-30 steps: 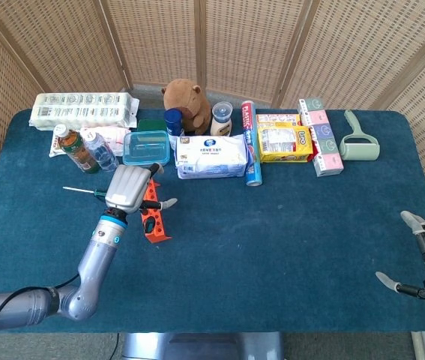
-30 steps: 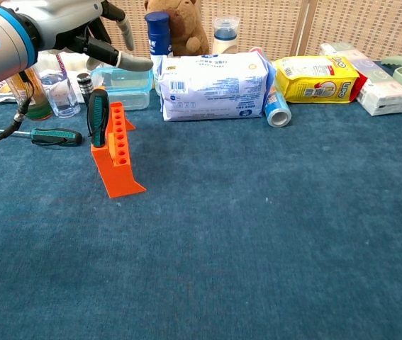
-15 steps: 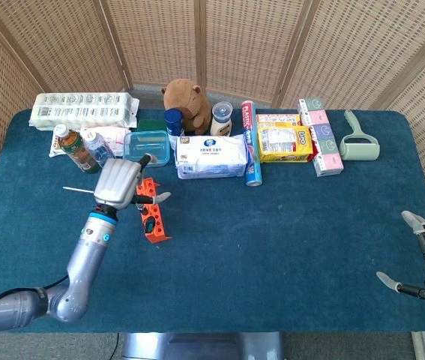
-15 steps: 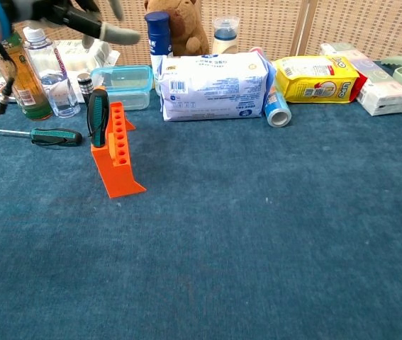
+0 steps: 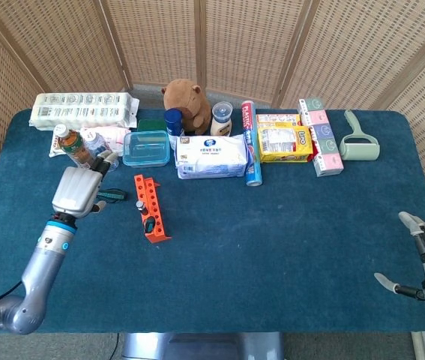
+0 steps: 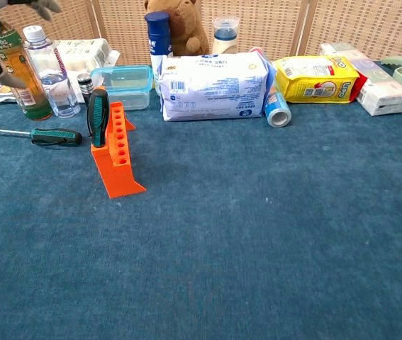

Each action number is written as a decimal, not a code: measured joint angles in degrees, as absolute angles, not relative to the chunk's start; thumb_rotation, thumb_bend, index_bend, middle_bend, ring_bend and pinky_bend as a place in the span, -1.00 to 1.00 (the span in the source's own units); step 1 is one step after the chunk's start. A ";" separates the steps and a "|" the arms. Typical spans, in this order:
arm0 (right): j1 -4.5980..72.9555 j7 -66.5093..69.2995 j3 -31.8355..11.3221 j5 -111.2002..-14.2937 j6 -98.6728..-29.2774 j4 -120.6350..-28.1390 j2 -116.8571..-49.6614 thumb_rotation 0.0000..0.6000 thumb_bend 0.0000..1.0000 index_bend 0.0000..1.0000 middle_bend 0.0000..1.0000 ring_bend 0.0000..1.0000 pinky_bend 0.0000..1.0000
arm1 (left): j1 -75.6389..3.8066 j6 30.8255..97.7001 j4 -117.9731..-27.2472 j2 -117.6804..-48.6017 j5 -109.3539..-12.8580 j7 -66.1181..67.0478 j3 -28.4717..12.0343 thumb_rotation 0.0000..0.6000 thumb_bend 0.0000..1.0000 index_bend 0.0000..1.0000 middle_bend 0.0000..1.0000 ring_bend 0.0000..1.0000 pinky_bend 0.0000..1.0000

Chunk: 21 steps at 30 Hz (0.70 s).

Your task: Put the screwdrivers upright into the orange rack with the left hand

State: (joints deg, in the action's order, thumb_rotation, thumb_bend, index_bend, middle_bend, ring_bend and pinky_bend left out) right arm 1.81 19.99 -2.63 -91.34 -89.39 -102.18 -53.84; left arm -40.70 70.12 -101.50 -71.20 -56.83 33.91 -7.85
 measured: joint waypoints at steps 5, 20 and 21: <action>1.87 19.34 -2.49 -91.63 -89.28 -102.36 -54.01 1.00 -0.67 -0.99 -0.81 -0.81 -0.82 | -39.20 69.08 -96.88 -71.48 -58.46 31.41 -6.26 1.00 -1.00 -1.00 -0.19 0.70 0.75; 2.28 18.61 -2.47 -91.08 -88.35 -102.32 -54.40 1.00 -0.67 -0.99 -0.81 -0.81 -0.82 | -37.09 65.73 -85.13 -76.96 -58.80 26.42 -6.26 1.00 -0.81 -0.36 0.94 1.00 0.92; 2.27 18.62 -2.46 -91.08 -88.36 -102.32 -54.40 1.00 -0.67 -0.99 -0.81 -0.81 -0.82 | -37.05 65.54 -85.01 -77.10 -58.34 26.73 -6.35 1.00 -0.78 -0.33 0.95 1.00 0.93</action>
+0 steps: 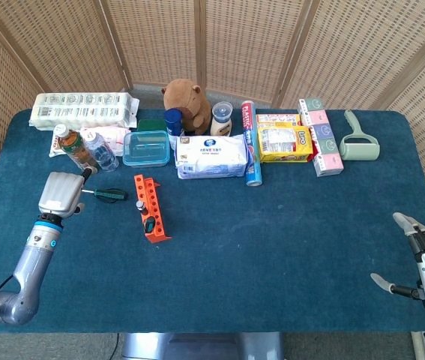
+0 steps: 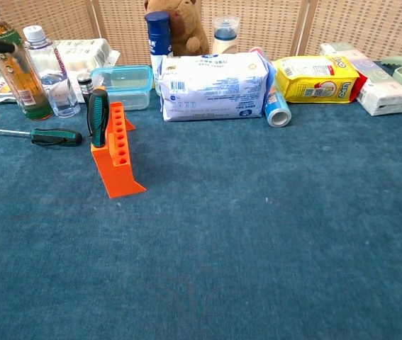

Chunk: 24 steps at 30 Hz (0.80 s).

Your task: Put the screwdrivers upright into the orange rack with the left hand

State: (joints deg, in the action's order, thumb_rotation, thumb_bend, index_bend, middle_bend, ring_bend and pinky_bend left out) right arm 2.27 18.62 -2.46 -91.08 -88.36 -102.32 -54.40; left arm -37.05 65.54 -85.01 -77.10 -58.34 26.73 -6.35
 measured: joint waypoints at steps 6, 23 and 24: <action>2.29 18.56 -2.36 -91.19 -88.27 -102.41 -54.41 1.00 -0.67 -0.99 -0.81 -0.81 -0.82 | -36.97 64.28 -82.88 -78.70 -56.07 28.31 -6.97 1.00 -0.74 -0.31 0.96 1.00 0.93; 2.45 19.01 -2.40 -90.99 -88.03 -102.13 -54.41 1.00 -0.67 -0.99 -0.81 -0.81 -0.82 | -39.18 59.40 -75.19 -86.47 -54.48 30.14 -7.90 1.00 -0.46 -0.31 0.96 1.00 0.93; 2.47 18.99 -2.38 -90.98 -87.96 -102.13 -54.43 1.00 -0.67 -0.99 -0.81 -0.81 -0.82 | -39.34 59.26 -74.81 -86.79 -54.29 30.37 -8.02 1.00 -0.46 -0.31 0.96 1.00 0.93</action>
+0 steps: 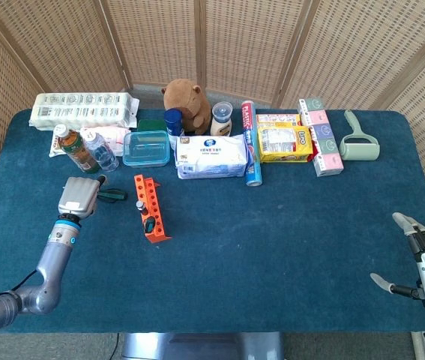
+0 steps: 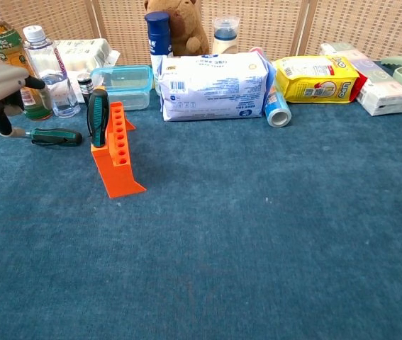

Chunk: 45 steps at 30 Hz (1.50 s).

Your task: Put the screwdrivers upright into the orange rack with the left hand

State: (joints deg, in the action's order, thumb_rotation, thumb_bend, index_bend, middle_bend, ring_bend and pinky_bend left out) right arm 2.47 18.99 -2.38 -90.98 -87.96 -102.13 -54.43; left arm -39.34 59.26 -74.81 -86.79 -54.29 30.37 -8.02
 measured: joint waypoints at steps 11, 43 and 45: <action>2.67 18.84 -2.42 -90.52 -87.46 -101.94 -54.60 1.00 -0.67 -0.99 -0.81 -0.81 -0.82 | -40.97 56.53 -71.89 -90.00 -50.53 32.85 -9.33 1.00 -0.47 -0.31 0.96 1.00 0.93; 2.79 20.61 -2.31 -90.05 -86.86 -101.67 -54.39 1.00 -0.67 -0.99 -0.81 -0.81 -0.82 | -42.61 55.65 -64.76 -97.00 -48.65 34.18 -10.41 1.00 -0.44 -0.31 0.96 1.00 0.93; 2.84 20.81 -2.36 -89.89 -86.73 -101.52 -54.38 1.00 -0.67 -0.99 -0.81 -0.81 -0.82 | -42.84 55.73 -64.11 -97.76 -48.46 34.68 -10.62 1.00 -0.43 -0.31 0.96 1.00 0.93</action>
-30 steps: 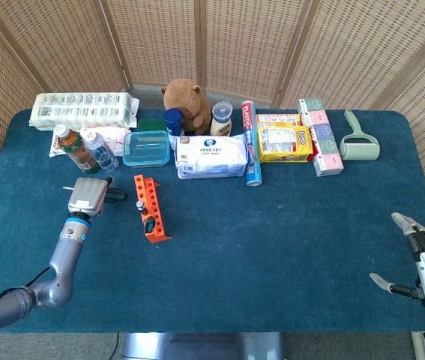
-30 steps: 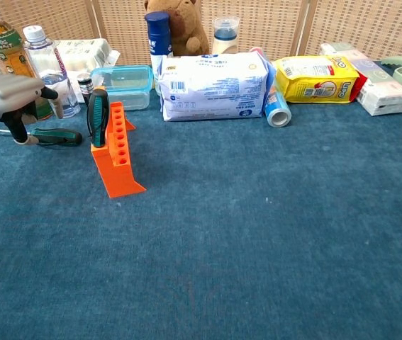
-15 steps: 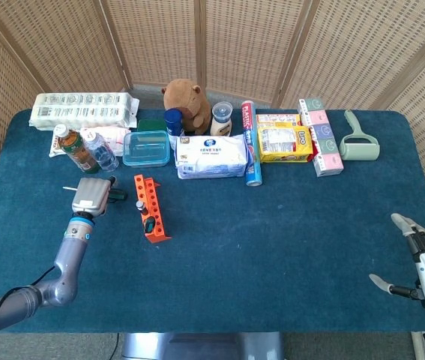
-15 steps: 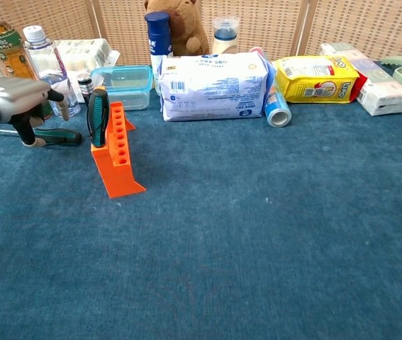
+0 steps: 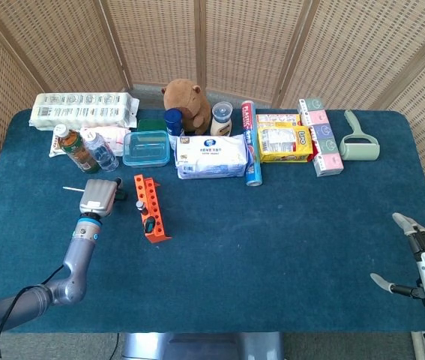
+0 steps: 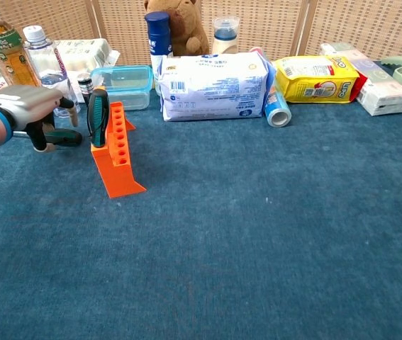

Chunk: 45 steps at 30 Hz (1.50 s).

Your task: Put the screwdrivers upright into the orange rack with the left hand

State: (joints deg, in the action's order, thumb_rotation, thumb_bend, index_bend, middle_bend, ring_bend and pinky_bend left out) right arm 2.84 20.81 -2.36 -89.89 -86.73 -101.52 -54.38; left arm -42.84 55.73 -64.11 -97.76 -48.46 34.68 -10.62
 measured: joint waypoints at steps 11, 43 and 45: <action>3.02 21.23 -2.48 -89.62 -86.40 -101.20 -54.42 1.00 -0.67 -0.99 -0.81 -0.81 -0.82 | -43.33 55.39 -61.60 -100.00 -47.97 35.77 -11.08 1.00 -0.38 -0.27 0.96 1.00 0.93; 2.92 21.36 -2.28 -90.55 -86.94 -101.22 -54.34 1.00 -0.67 -0.99 -0.81 -0.81 -0.82 | -40.80 59.33 -69.09 -96.71 -48.35 35.91 -12.30 1.00 0.02 0.48 0.96 1.00 0.94; 2.95 21.27 -2.25 -90.60 -86.91 -101.28 -54.37 1.00 -0.67 -0.99 -0.81 -0.81 -0.82 | -40.39 60.01 -71.42 -95.40 -48.63 35.55 -12.49 1.00 0.02 0.48 0.96 1.00 0.93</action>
State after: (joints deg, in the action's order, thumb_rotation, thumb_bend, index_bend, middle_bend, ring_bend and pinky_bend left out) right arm 2.95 21.27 -2.25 -90.60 -86.91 -101.28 -54.37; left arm -40.39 60.01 -71.42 -95.40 -48.63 35.55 -12.49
